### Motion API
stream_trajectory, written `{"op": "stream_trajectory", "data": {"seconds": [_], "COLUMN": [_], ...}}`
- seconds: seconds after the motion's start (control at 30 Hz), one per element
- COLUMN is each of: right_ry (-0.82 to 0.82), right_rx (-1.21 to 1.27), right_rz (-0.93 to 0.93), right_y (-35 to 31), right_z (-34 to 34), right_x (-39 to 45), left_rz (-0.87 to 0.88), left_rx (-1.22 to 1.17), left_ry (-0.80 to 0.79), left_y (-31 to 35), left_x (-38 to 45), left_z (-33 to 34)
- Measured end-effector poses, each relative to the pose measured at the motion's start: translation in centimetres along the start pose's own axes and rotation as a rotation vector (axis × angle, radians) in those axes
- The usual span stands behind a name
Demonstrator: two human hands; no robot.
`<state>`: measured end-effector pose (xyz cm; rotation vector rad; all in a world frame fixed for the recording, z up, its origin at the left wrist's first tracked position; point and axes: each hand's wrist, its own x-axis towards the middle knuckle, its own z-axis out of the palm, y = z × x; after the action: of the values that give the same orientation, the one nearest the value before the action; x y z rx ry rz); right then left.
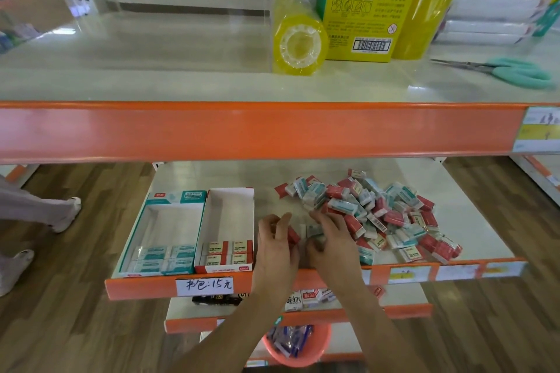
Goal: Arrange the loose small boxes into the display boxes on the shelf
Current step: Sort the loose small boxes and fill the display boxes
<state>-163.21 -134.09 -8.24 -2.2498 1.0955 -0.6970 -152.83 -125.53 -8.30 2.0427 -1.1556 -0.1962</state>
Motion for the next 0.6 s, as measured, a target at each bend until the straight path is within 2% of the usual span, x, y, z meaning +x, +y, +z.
{"op": "stream_trajectory", "data": {"seconds": [0.17,0.6], "right_ry": [-0.003,0.051], "right_rx": [0.015,0.073], "right_rz": [0.011,0.015], "right_y": [-0.1,-0.4], "right_z": [-0.08,-0.27], "right_x": [-0.02,-0.15], "left_rz": [-0.071,-0.036], "left_rx": [-0.083,-0.137], "left_ry": [-0.026,-0.079], "left_y": [-0.01,-0.06], "left_x": [-0.01,-0.11], "left_z": [0.02,-0.48]}}
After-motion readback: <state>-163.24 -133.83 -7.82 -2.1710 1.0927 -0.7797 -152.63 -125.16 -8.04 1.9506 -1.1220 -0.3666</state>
